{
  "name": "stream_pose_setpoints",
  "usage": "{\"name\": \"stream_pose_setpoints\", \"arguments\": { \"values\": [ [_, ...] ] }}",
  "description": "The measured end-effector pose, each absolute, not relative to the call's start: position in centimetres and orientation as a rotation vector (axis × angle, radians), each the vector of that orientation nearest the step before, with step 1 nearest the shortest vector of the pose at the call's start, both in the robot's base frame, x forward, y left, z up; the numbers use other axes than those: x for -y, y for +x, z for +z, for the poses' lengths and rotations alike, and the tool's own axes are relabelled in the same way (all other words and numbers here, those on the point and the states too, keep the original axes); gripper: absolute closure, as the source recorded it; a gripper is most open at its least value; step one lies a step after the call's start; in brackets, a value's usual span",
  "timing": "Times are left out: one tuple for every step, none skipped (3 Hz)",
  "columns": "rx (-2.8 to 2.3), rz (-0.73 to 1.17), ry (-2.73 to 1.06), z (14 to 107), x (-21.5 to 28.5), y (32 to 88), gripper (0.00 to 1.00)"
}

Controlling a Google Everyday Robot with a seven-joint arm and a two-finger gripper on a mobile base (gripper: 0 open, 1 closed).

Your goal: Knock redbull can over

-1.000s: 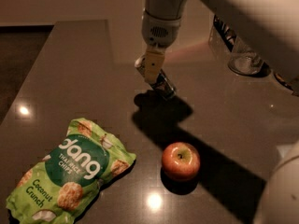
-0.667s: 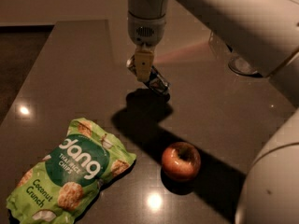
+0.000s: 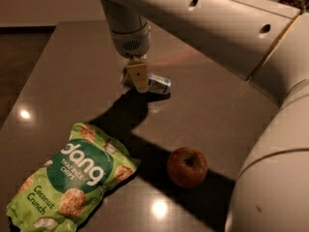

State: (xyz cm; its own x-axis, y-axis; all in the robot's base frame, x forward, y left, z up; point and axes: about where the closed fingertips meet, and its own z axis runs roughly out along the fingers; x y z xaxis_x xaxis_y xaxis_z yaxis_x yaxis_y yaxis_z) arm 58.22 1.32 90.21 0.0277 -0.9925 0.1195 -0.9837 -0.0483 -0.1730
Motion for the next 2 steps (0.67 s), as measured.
{"name": "stream_pose_setpoints", "arguments": {
  "values": [
    [-2.109,-0.369,-2.280,89.52,-1.50,58.06,0.00],
    [-2.086,-0.366,-2.257,89.59,-1.97,58.63,0.00]
  ]
}}
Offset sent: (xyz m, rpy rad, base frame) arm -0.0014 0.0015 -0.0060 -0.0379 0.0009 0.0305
